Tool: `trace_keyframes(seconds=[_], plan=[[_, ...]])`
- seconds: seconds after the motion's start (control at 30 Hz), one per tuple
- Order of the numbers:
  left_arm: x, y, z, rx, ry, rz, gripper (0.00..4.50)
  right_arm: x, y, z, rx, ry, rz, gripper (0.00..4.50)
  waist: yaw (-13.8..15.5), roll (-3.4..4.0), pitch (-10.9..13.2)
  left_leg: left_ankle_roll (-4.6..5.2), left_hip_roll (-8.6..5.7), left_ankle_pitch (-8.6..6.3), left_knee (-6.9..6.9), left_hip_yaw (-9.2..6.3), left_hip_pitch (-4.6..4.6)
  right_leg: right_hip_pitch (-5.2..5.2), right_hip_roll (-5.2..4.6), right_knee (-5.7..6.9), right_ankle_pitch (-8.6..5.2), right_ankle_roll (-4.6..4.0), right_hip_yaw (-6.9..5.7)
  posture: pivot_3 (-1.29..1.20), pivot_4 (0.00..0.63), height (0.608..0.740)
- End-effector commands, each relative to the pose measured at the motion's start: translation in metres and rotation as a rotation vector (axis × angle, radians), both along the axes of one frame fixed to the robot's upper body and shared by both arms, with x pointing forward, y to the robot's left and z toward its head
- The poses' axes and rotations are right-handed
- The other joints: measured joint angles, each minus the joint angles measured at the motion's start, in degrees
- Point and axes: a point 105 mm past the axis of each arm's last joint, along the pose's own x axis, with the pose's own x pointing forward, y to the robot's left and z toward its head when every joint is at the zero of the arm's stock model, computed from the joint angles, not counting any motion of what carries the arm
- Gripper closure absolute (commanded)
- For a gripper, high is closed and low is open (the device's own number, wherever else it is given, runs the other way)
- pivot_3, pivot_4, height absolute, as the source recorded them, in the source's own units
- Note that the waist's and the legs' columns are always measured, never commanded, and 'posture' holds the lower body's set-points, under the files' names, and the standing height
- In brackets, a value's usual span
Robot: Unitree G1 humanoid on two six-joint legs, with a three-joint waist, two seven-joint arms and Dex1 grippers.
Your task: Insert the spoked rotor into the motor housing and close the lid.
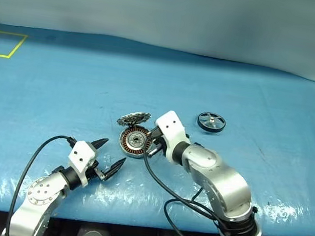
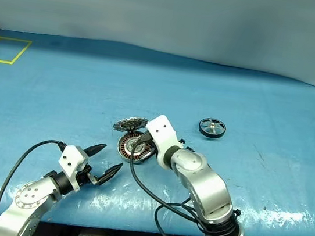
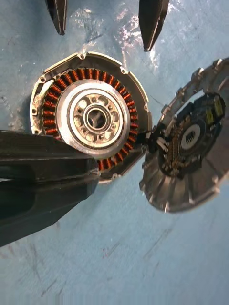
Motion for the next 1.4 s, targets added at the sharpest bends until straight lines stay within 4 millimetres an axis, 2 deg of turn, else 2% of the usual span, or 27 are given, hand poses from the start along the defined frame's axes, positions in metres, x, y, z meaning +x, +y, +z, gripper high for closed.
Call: trace_keyframes(seconds=[0.03,0.37,0.73,1.03,1.4], plan=[[0.001,-0.003,0.003,-0.003,-0.017,-0.021,0.00,0.003,-0.026,0.017,-0.001,-0.055,-0.087,3.20,0.1,0.00,0.0,0.00,0.00,0.00,0.00,0.00,0.00,0.00,0.00,-0.01,0.00,0.00,0.00,0.00,0.150,0.740],[0.005,-0.004,0.004,-0.004,-0.020,-0.039,0.00,0.018,-0.083,0.022,-0.068,-0.045,-0.292,0.03,0.1,0.04,0.0,0.00,0.00,0.00,0.00,0.01,0.00,0.01,0.00,-0.02,0.00,0.00,0.01,0.00,0.150,0.740],[0.005,-0.005,0.003,-0.010,-0.016,-0.029,0.00,0.048,-0.135,0.014,-0.097,0.002,-0.590,0.03,0.1,0.07,0.1,0.01,-0.01,0.00,0.01,0.02,0.00,0.03,0.00,-0.02,0.01,0.01,0.01,0.00,0.150,0.740],[0.003,-0.002,0.004,-0.001,-0.020,-0.009,0.00,0.059,-0.140,-0.001,-0.080,0.029,-0.640,0.03,0.1,0.21,0.1,0.03,-0.01,-0.01,-0.03,0.02,-0.01,0.01,0.00,-0.02,0.07,0.10,0.02,0.00,0.150,0.740],[0.001,0.000,0.005,0.004,-0.022,-0.010,0.00,0.059,-0.140,-0.004,-0.077,0.029,-0.647,0.03,0.1,0.28,0.2,0.03,-0.02,-0.01,-0.01,0.02,-0.01,0.02,0.00,-0.02,0.06,0.09,0.02,0.00,0.150,0.740]])
